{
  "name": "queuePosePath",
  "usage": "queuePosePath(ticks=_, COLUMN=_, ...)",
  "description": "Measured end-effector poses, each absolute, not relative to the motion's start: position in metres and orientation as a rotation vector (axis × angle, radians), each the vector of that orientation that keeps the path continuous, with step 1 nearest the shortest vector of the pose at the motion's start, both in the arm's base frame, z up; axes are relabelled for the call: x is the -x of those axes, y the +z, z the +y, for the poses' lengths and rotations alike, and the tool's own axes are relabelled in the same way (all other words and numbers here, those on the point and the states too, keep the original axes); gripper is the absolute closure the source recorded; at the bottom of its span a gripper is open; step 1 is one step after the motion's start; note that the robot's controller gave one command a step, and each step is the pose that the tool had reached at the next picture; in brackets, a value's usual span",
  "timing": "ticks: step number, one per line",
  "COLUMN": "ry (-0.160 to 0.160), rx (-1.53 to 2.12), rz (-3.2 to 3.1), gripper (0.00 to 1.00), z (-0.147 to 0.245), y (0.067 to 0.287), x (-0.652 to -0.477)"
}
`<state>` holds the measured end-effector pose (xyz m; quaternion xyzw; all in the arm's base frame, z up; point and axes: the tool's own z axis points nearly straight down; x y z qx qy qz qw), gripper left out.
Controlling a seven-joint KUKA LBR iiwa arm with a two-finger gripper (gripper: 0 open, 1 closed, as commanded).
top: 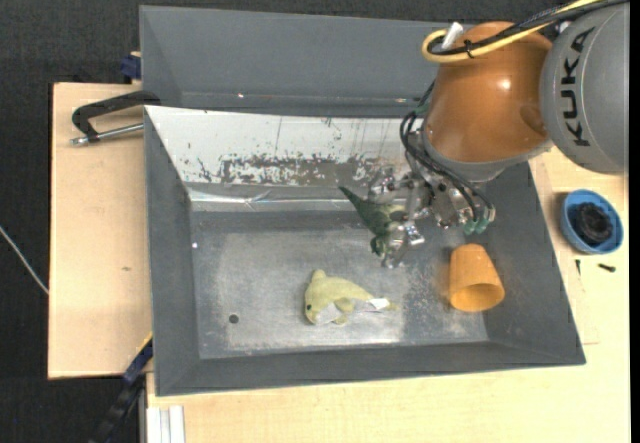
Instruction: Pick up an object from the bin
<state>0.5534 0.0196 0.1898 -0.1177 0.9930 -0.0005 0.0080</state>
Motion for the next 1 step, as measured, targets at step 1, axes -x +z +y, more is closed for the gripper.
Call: queuePosePath(ticks=1, ry=-0.007, rx=1.457, rz=2.771, gripper=1.00, z=-0.0054, y=0.2916, x=-0.5485)
